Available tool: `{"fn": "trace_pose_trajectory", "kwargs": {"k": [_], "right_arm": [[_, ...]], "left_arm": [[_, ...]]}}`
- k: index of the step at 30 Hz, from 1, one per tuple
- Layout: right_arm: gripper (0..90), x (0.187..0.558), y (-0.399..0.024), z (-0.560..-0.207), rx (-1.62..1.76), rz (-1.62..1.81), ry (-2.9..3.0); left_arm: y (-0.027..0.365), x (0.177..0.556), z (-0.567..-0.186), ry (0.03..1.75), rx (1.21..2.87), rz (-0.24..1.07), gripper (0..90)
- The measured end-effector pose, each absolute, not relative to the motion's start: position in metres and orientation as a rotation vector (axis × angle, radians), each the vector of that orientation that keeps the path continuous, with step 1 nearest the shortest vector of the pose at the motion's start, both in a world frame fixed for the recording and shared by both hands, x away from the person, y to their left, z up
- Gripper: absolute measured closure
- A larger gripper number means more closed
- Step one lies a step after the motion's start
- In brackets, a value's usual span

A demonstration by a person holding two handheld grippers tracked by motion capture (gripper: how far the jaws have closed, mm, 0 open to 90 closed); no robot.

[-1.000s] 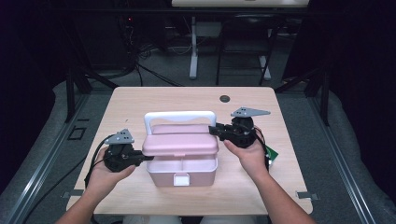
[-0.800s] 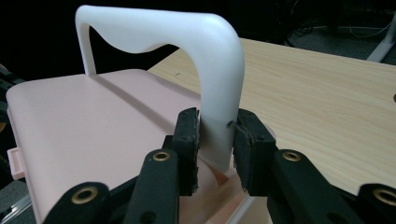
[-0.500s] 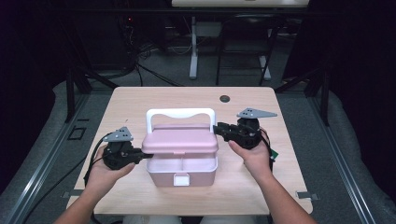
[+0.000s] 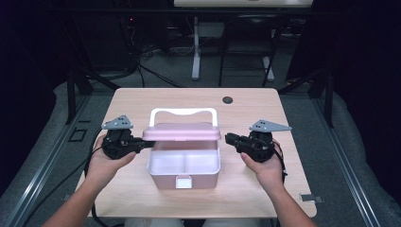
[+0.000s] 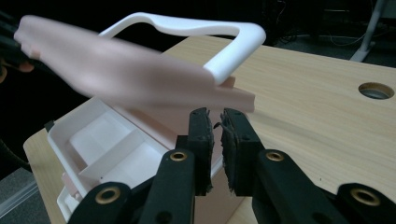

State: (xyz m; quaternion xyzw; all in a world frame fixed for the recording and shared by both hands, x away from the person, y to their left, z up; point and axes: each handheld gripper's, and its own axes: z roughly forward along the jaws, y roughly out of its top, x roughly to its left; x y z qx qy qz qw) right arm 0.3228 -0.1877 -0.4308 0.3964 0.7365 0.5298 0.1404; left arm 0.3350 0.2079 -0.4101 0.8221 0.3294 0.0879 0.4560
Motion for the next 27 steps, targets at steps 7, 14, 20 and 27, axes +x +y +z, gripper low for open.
{"fn": "trace_pose_trajectory", "kwargs": {"k": [7,14,20,27], "right_arm": [[86.6,0.315,-0.184,-0.442,1.132,1.514,2.164],[89.0,0.307,-0.170,-0.454,1.082,1.478,2.237],[89.7,0.304,-0.157,-0.463,1.050,1.460,2.295],[89.8,0.303,-0.147,-0.468,1.027,1.451,2.326]], "left_arm": [[0.207,0.347,-0.399,0.828,2.022,0.235,89.8],[0.205,0.357,-0.390,0.852,2.020,0.236,89.8],[0.203,0.365,-0.385,0.865,2.022,0.269,89.8],[0.202,0.373,-0.382,0.884,2.026,0.279,89.8]]}}
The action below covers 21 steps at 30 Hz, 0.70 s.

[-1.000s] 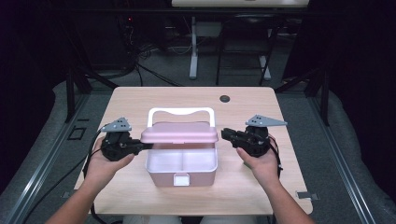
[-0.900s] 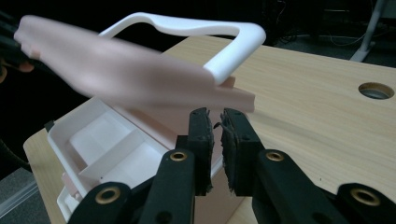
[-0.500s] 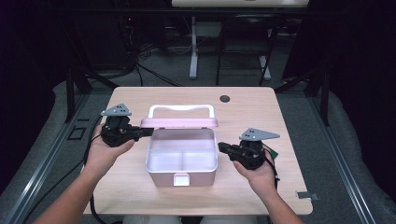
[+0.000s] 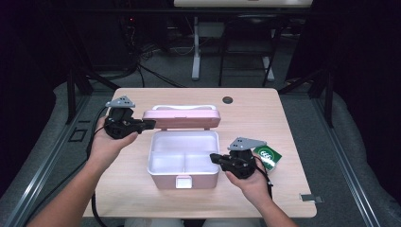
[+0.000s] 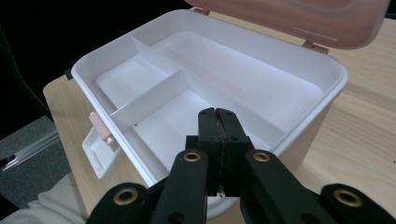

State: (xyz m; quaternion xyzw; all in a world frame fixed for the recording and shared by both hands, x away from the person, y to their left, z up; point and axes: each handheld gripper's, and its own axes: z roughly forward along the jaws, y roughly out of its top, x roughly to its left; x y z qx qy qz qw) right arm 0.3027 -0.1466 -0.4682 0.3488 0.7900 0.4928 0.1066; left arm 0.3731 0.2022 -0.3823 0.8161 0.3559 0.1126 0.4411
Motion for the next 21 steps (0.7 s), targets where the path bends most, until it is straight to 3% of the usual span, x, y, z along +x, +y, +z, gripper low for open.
{"fn": "trace_pose_trajectory", "kwargs": {"k": [21], "right_arm": [[89.9,0.299,-0.130,-0.482,0.987,1.391,2.403]], "left_arm": [[0.206,0.392,-0.387,0.952,2.021,0.293,89.7]]}}
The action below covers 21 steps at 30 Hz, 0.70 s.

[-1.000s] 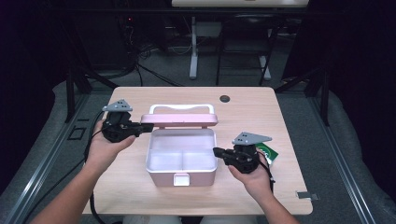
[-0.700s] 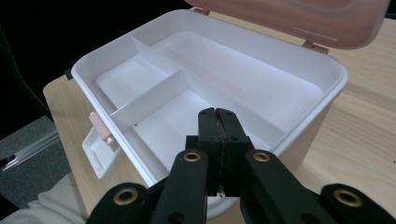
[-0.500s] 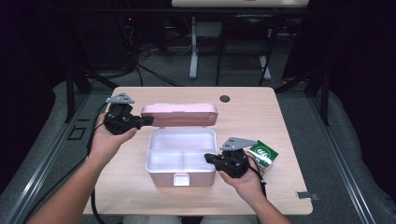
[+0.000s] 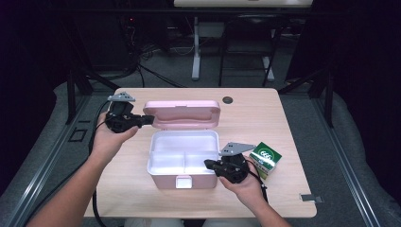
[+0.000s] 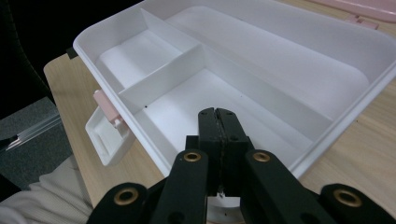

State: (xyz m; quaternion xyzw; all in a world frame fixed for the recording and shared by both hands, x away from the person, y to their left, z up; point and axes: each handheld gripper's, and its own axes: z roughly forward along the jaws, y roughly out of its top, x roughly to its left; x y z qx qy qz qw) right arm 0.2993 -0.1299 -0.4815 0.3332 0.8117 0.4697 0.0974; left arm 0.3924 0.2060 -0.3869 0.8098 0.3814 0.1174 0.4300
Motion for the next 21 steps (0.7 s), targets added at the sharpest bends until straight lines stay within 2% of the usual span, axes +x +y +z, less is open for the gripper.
{"fn": "trace_pose_trajectory", "kwargs": {"k": [21], "right_arm": [[89.9,0.3013,-0.1306,-0.4872,1.030,1.366,2.431]], "left_arm": [[0.2033,0.4031,-0.3949,0.991,2.028,0.294,89.2]]}}
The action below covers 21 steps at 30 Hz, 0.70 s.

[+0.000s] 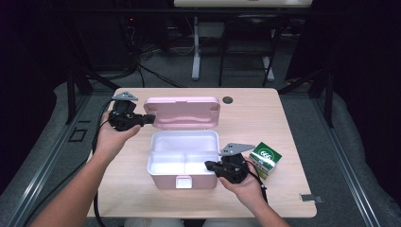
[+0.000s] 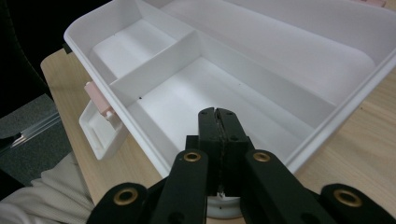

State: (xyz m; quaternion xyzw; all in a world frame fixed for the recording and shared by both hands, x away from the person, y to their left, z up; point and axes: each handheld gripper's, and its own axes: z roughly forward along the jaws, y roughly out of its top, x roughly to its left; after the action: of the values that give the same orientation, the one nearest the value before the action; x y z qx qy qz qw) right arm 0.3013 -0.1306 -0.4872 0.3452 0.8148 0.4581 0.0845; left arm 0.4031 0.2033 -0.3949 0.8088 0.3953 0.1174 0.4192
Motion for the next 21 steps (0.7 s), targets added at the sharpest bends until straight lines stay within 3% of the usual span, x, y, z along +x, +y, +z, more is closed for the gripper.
{"fn": "trace_pose_trajectory", "kwargs": {"k": [21], "right_arm": [[90.0,0.3007,-0.1312,-0.4866,1.020,1.344,2.439]], "left_arm": [[0.1988,0.4104,-0.3979,1.012,2.037,0.293,88.8]]}}
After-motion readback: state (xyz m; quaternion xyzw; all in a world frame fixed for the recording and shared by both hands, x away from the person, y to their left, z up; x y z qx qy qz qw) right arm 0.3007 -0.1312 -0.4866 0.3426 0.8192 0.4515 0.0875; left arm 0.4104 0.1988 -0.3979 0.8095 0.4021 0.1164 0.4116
